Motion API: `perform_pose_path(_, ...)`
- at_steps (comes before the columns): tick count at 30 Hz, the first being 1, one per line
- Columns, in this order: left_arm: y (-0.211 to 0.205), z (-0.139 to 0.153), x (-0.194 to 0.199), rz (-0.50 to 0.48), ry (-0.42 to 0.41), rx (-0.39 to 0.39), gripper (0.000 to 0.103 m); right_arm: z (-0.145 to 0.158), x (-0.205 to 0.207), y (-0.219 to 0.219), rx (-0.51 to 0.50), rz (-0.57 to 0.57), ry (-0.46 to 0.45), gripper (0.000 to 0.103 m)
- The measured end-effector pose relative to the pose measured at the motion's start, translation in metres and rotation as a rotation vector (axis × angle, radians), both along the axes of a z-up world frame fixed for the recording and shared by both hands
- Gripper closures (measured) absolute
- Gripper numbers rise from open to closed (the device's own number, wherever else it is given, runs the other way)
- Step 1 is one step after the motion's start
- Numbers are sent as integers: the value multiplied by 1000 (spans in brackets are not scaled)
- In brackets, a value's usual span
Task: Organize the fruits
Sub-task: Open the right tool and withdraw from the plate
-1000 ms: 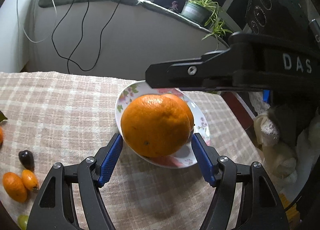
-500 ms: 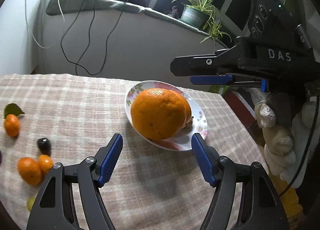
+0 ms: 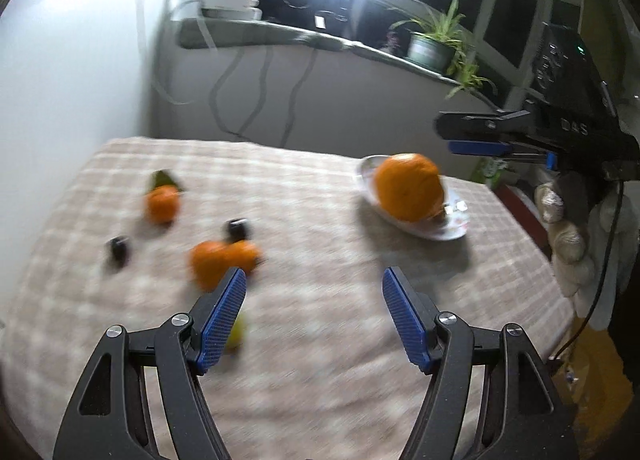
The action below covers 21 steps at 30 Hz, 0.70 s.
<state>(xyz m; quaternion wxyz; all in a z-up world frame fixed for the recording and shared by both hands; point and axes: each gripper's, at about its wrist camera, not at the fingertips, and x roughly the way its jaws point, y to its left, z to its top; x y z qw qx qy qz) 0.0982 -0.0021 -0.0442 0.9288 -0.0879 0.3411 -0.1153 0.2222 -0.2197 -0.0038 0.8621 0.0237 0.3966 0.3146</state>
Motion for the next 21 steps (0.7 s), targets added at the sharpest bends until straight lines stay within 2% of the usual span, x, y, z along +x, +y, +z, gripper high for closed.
perform_pose_path(6,34,-12,-25,72,24,10,33,-9,-32,32,-52,88,-74,25)
perform_pose_path(10,42,-21,-28,81,45,-3,46,-21,-47,59,-125,145,-130,25)
perform_pose_path(16,38,-31,-21,64,67,-14,49,-45,-46,89,-156,201,-95,27)
perform_pose_path(21,36,-37,-14,63,82,-27,49,-66,-34,112,-188,227,-60,39)
